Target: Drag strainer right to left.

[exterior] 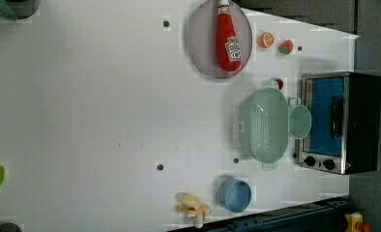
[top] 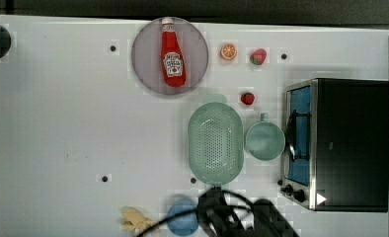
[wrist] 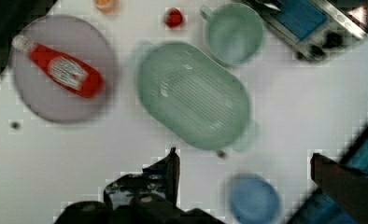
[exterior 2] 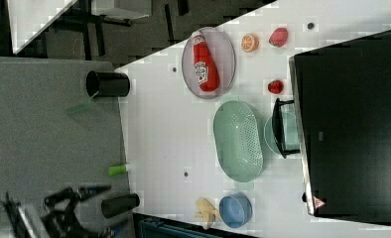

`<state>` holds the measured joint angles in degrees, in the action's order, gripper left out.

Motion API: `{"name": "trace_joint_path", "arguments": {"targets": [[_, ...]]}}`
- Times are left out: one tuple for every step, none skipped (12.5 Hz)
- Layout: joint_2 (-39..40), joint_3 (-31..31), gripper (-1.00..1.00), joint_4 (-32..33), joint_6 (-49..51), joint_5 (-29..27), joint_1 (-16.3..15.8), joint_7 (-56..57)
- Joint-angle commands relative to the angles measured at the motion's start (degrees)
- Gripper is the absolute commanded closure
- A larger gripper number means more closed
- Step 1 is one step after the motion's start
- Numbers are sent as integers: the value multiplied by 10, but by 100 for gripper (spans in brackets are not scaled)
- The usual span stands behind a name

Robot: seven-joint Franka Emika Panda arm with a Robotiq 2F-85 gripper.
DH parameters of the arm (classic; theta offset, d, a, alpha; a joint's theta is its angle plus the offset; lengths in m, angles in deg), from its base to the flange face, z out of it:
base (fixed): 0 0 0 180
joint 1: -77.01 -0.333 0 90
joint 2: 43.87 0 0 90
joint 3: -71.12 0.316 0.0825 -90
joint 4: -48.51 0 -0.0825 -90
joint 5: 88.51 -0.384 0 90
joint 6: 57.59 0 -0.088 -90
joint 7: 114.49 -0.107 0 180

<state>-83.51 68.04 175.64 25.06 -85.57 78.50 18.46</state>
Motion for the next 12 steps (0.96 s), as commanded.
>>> {"name": "trace_joint_path", "arguments": {"targets": [[129, 5, -100, 67, -101, -4, -1, -22], [156, 7, -100, 78, -139, -4, -1, -49], [186, 8, -100, 87, -170, -4, -1, -79], [218, 9, -100, 92, -198, -4, -1, -108], [251, 11, -100, 96, -223, -4, -1, -139], [285, 11, -100, 98, -250, -4, -1, -176], [319, 12, -100, 99, -279, -4, -1, -209], [354, 12, -100, 98, -309, -4, -2, -234], [388, 13, -100, 98, -343, -4, -2, -255], [420, 13, -100, 99, -381, -4, -4, -274], [450, 14, -100, 99, -420, -4, -5, -295], [478, 14, -100, 99, -458, -4, -8, -320]]}}
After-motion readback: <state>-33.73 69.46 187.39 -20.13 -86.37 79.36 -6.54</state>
